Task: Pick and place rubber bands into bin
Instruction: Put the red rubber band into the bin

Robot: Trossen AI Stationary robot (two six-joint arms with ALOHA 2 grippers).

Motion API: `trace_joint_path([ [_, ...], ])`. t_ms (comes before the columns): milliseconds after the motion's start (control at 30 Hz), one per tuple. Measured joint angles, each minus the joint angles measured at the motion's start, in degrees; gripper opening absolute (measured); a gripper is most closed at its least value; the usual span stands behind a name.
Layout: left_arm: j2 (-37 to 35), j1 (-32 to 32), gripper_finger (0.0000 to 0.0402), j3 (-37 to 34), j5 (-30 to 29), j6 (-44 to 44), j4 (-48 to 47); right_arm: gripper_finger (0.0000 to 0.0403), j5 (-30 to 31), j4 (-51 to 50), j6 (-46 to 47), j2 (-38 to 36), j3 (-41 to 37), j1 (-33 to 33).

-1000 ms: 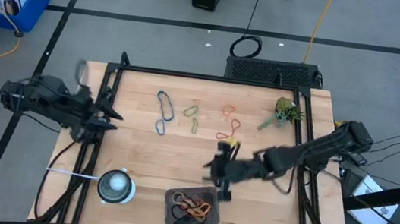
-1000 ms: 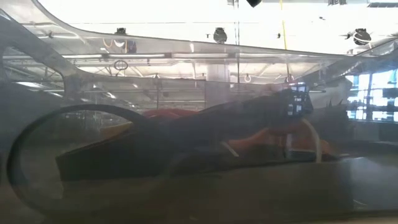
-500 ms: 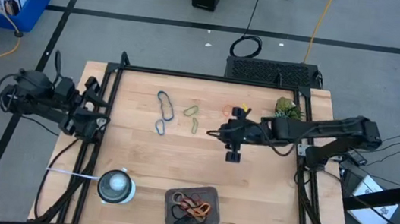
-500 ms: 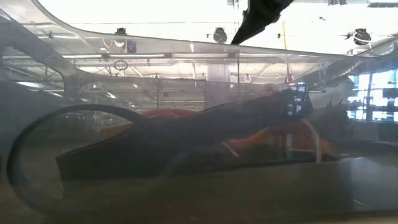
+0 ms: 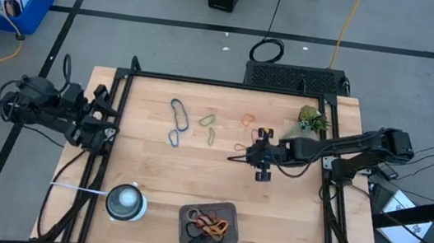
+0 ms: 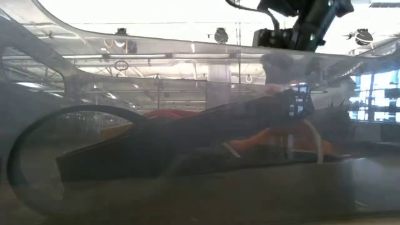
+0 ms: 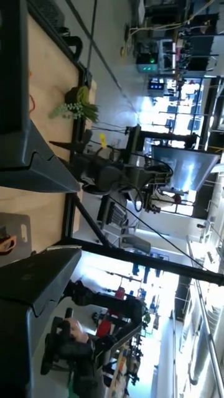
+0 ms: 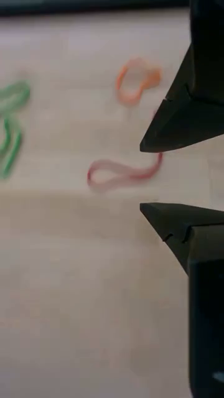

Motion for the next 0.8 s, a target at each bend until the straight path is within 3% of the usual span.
trace_joint_path([
  [133,0.0,0.0,0.0161,0.0,-0.1,2.0,0.3,0.0141,5.8,1.9,-3.3,0.0,-2.0,-0.3],
  [333,0.0,0.0,0.0161,0.0,-0.1,2.5,0.4,0.0148,5.4,2.9,-8.7,0.0,-3.3,-0.5],
  [533,0.0,0.0,0.0161,0.0,-0.1,2.5,0.4,0.0205,5.4,6.8,-9.4,0.0,-3.3,-0.4],
  [700,0.0,0.0,0.0161,0.0,-0.1,2.5,0.4,0.0238,5.4,7.4,1.3,0.0,-3.3,1.0],
  [800,0.0,0.0,0.0161,0.0,-0.1,1.9,0.4,0.0247,5.4,7.6,2.3,0.0,-3.3,1.2],
])
